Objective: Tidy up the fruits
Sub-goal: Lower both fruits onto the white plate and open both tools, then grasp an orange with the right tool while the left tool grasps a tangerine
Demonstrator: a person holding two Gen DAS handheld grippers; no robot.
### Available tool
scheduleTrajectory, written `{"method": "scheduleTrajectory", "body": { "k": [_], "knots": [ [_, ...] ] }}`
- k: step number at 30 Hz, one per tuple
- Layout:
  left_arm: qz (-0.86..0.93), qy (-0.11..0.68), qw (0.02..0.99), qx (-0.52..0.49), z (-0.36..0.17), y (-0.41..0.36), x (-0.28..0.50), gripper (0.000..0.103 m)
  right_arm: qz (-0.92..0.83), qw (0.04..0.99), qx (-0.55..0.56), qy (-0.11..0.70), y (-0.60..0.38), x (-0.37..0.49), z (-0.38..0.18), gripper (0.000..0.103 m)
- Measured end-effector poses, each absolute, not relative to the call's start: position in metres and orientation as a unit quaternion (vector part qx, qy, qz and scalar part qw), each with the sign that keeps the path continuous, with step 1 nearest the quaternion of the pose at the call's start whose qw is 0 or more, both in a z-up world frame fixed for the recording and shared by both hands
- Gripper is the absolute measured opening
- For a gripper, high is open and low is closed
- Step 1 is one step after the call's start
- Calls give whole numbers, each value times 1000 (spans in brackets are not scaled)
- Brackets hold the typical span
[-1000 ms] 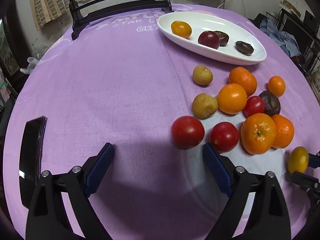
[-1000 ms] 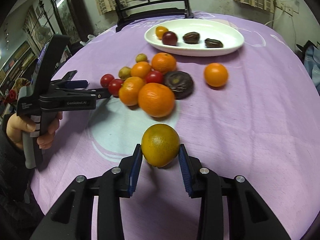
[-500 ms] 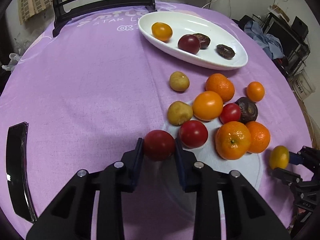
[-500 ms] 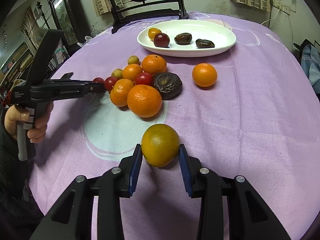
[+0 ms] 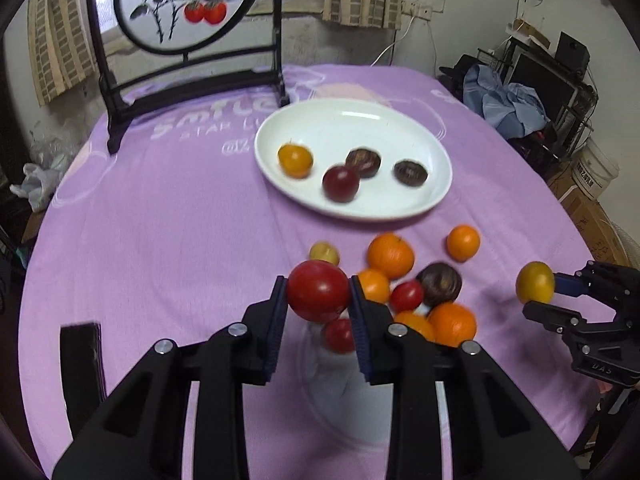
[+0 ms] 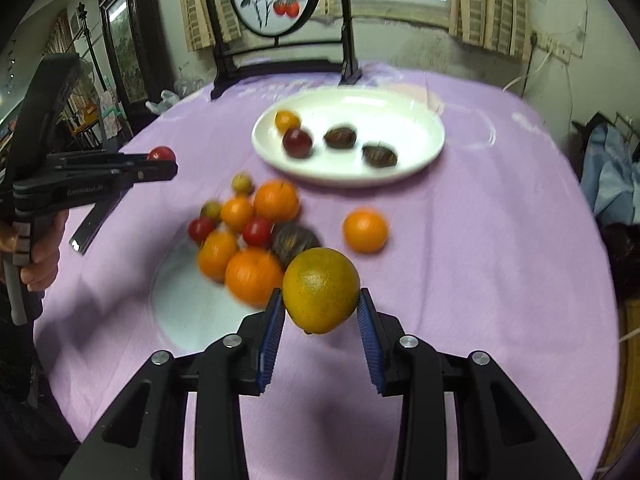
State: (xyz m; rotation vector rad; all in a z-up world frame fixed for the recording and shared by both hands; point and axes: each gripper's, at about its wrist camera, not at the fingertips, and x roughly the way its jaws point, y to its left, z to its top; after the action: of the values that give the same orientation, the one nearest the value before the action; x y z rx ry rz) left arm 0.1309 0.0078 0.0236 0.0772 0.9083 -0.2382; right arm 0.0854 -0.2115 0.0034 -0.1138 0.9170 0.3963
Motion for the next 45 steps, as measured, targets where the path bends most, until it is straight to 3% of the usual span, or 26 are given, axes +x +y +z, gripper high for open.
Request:
{"method": "scheduleTrajectory", "body": {
  "k": [11, 23, 25, 26, 27, 32, 35, 45],
  "knots": [
    [-116, 435, 892, 30, 25, -26, 215, 30, 208, 888, -60, 406, -192, 165, 27, 37],
    [-69, 457, 887, 8, -20, -23, 283, 30, 184, 866, -68, 460, -167, 247, -32, 38],
    [-66, 456, 887, 1, -19, -21, 285, 44, 186, 864, -59, 465, -169, 251, -37, 43],
    [-62, 456, 888, -1, -19, -20, 286, 60, 184, 865, -52, 463, -171, 251, -37, 47],
    [-56, 453, 890, -2, -18, -18, 285, 67, 184, 867, -46, 461, -173, 250, -36, 52],
    [-55, 452, 890, -14, -11, -12, 275, 71, 185, 871, -33, 454, -183, 236, -30, 53],
    [-56, 451, 890, -16, -6, -10, 263, 74, 185, 876, -23, 445, -193, 224, -23, 64],
    [-47, 435, 899, 1, 10, -7, 200, 84, 176, 878, -9, 444, -223, 168, -16, 64]
  ]
}}
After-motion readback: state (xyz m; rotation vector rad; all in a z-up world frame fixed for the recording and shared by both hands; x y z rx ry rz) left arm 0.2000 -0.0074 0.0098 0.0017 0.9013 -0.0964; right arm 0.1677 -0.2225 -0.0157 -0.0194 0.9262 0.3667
